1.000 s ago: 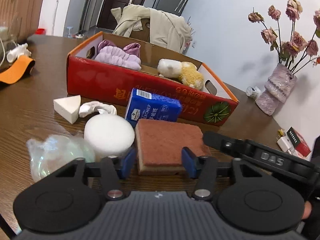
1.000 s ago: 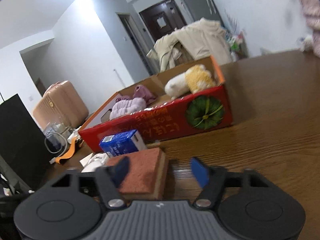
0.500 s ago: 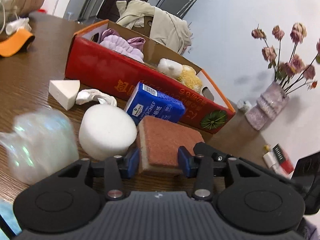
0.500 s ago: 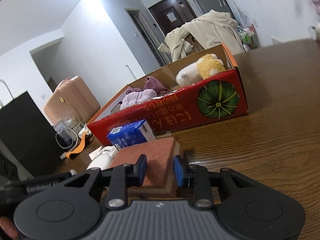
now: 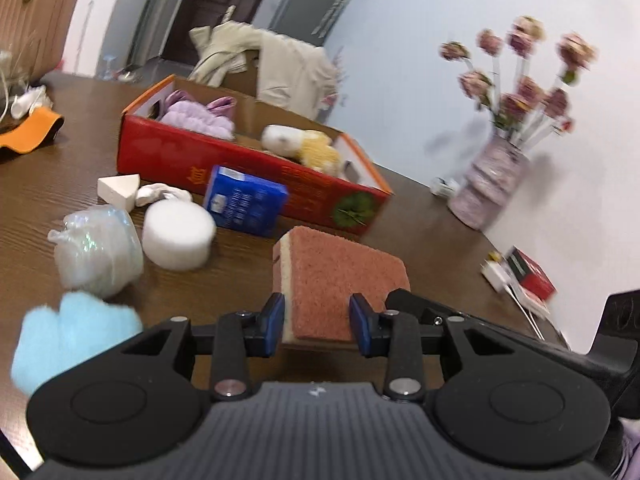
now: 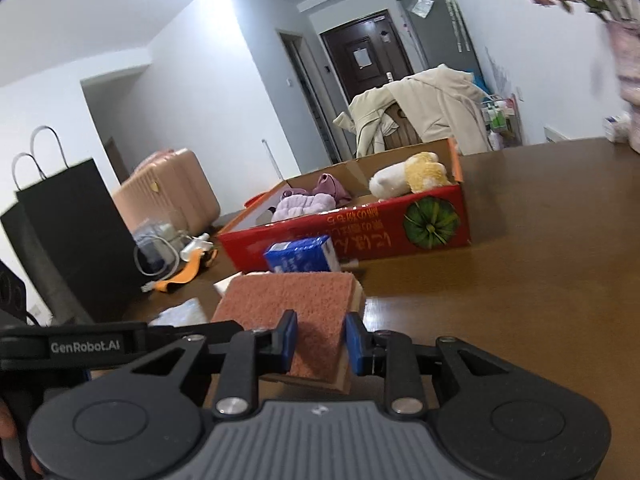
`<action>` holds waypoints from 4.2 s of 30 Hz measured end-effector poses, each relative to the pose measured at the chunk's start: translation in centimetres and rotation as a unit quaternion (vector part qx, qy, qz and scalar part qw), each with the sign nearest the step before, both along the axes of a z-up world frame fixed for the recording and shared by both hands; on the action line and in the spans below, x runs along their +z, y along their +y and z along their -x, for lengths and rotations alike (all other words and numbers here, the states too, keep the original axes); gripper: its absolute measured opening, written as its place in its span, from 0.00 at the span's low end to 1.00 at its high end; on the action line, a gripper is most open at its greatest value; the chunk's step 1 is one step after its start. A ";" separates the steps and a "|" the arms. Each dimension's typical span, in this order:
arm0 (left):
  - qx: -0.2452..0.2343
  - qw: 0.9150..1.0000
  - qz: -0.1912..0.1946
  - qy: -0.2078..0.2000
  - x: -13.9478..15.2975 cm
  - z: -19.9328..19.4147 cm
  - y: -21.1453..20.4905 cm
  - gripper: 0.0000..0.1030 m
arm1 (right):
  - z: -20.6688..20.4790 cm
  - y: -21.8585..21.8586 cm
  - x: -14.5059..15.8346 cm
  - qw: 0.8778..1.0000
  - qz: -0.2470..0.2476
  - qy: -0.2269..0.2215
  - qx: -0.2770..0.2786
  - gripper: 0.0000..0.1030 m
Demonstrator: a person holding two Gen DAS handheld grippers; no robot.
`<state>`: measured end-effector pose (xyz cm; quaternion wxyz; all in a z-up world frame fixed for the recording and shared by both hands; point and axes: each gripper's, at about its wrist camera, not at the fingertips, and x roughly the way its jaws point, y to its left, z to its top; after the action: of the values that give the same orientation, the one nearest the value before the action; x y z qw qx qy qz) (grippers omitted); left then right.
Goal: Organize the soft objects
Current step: 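Carry the sponge block with both grippers into the box and release, then move both grippers from the box toward the light blue fluffy plush, then close both grippers on the light blue fluffy plush, then carry the blue plush with both grippers into the box and release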
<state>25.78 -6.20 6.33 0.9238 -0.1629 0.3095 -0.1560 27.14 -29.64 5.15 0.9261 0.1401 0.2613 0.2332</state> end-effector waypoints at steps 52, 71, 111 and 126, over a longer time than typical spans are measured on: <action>-0.015 0.988 -0.120 -0.095 11.2 -13.1 2.0 0.78 | -15.3 -1.4 12.1 0.990 0.125 -0.040 -0.047 0.55; 0.095 0.984 -0.130 -0.081 0.7 7.5 12.6 0.98 | 4.7 6.5 3.7 0.977 0.154 -0.143 -0.040 0.77; 0.003 0.998 0.057 0.004 -5.2 3.9 16.5 0.39 | 0.8 15.6 -3.6 0.992 -0.029 0.072 0.095 0.30; -0.084 0.993 0.028 -0.072 6.9 -7.5 8.6 0.39 | -4.4 8.6 7.7 0.996 0.006 -0.079 0.039 0.29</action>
<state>33.24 2.35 13.26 0.9222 -0.1504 0.2505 -0.2533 31.55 -21.00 12.82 0.9348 0.1053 0.1938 0.2784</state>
